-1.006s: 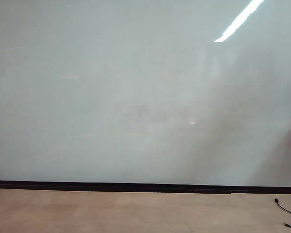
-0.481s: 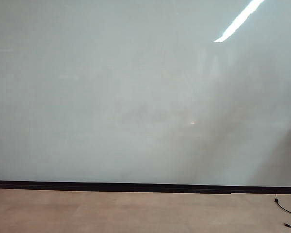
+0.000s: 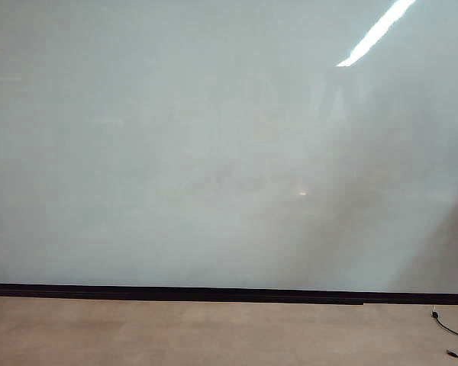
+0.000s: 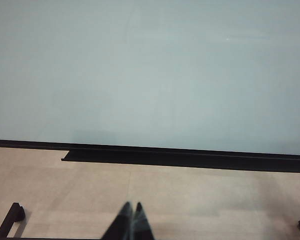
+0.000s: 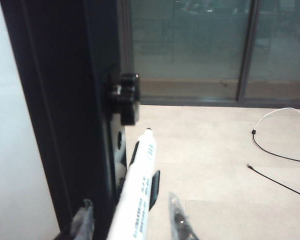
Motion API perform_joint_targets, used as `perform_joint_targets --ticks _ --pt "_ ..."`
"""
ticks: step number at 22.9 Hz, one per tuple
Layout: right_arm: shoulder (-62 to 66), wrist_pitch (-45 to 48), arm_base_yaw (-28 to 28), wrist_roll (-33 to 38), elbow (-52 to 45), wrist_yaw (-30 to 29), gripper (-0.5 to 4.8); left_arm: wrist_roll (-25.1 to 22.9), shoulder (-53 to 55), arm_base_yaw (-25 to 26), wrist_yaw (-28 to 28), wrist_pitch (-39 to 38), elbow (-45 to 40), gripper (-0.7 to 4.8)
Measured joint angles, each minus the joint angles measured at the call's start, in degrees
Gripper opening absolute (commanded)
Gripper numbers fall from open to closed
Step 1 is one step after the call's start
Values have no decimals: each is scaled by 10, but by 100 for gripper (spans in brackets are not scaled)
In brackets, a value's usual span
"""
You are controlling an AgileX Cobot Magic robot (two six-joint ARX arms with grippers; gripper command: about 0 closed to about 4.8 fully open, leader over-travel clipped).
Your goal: Pick up the pen on the shelf to the right of the whiteboard and write the letter A.
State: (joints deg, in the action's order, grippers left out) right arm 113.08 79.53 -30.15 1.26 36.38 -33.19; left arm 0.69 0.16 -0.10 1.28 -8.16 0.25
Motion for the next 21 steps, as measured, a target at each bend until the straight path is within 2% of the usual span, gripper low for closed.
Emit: perform_joint_targets --ticks 9,15,21 --pt "0 2 2 2 0 0 118 0 0 0 0 0 0 -5" --pt "0 5 2 2 0 0 -4 0 0 0 0 0 0 -4" --pt "-1 6 2 6 1 -6 -6 0 0 0 0 0 0 -4"
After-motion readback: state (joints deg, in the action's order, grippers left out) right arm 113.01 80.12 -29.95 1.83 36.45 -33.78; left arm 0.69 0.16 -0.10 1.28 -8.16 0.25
